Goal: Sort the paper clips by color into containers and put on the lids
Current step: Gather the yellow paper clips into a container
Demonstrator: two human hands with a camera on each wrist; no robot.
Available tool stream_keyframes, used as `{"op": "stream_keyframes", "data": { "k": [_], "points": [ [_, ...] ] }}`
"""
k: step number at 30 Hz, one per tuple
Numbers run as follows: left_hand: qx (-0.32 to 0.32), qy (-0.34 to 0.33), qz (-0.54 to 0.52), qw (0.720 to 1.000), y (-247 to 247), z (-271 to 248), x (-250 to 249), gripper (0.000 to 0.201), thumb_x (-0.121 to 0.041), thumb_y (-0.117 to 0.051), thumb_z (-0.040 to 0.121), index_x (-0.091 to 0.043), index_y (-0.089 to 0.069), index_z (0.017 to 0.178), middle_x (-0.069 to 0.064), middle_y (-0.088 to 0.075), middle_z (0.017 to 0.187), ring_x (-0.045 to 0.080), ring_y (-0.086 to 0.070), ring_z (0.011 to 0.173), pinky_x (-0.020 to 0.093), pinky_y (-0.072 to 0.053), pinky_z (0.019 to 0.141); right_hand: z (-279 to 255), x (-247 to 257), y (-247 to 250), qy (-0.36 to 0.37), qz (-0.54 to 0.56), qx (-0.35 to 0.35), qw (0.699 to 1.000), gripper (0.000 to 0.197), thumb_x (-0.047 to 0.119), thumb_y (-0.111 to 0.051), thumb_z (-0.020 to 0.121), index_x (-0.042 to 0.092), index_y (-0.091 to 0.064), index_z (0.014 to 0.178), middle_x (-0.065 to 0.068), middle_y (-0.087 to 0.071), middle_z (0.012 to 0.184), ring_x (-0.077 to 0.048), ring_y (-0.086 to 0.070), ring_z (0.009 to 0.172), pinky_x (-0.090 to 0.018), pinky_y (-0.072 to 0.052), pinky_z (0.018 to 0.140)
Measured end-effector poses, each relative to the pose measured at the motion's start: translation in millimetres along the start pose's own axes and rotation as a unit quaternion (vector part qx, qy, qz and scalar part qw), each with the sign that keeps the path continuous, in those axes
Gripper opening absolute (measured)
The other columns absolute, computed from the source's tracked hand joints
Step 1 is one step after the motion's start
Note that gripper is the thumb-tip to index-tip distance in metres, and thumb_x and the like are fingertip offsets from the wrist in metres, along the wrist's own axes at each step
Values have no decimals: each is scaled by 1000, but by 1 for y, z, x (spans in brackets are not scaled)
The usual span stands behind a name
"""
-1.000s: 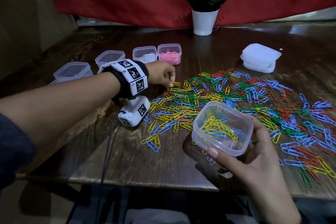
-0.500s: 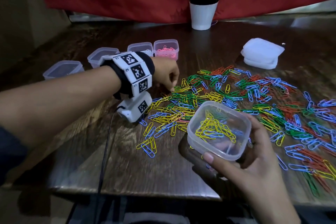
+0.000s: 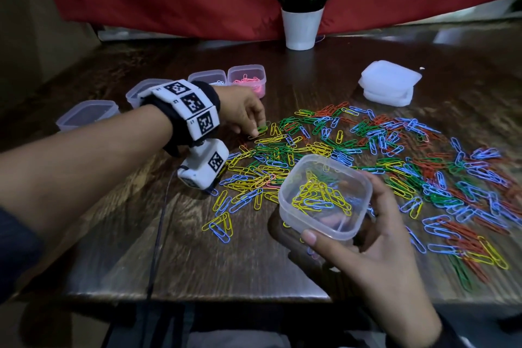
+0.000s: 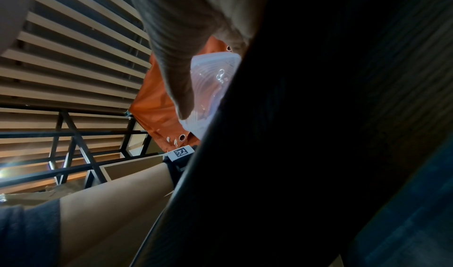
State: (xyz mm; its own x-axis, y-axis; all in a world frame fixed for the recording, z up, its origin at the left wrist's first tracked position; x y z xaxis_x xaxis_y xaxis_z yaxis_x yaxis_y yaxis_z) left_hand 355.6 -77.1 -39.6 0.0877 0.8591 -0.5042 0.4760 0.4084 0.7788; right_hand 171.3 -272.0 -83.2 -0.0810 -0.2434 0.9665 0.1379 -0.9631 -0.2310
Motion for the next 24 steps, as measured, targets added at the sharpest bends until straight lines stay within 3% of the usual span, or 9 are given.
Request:
{"op": "stream_keyframes", "data": {
  "k": [4,9,13,17,21,24],
  "points": [
    [2,21,6,1000,2,-4,7,15,-4,-67,81,-13,-58,73,0,-55,66,5,-47,59,7,-40,43,0,-1,1,1,-9,-3,1000,76,6,-78,51,30,-47,115,-17,-63,73,-22,-64,65,-25,-53,61],
    [30,42,-7,999,-5,-9,6,14,-12,-67,82,-12,-59,70,-7,-52,50,-1,-45,44,8,-34,39,0,-1,2,-3,-26,-6,1000,84,13,-83,47,29,-46,121,-18,-62,73,-20,-64,66,-23,-53,61],
    [66,27,59,996,-19,-9,-5,21,-27,-67,82,-15,-57,68,-6,-46,52,14,-41,56,17,-33,46,0,-2,3,-5,-19,-7,1000,80,10,-81,48,32,-46,118,-14,-63,72,-16,-64,65,-20,-51,59],
    [68,27,124,990,-21,-11,-11,25,-34,-63,83,-12,-56,72,-1,-43,57,11,-37,48,17,-32,42,0,-1,2,-1,-13,1,1000,76,8,-79,49,35,-48,113,-12,-62,71,-12,-63,64,-18,-50,58],
    [50,52,-2,997,-11,-11,-1,23,-24,-60,87,-10,-52,70,-1,-43,56,3,-37,36,13,-27,36,1,-1,1,-8,-11,6,1000,81,13,-84,46,32,-47,116,-19,-60,74,-14,-63,65,-20,-51,59],
    [17,41,-11,999,-10,-6,2,21,-13,-59,89,-12,-50,70,0,-49,64,0,-46,47,8,-36,38,1,-1,1,-8,-11,11,1000,78,18,-85,46,36,-49,113,-20,-59,75,-16,-63,65,-22,-52,60]
  ]
}}
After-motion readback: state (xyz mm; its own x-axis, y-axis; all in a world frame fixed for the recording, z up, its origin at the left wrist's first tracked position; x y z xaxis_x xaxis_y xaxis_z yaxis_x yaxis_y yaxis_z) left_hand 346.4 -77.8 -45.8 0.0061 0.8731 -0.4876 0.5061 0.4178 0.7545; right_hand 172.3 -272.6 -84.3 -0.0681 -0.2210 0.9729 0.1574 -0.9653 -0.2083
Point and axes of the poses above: each hand's wrist, its own z-axis towards the middle knuckle, its own y-axis out of the back of the hand, x = y × z, the point moved 5 cm from there along z, towards the middle knuckle
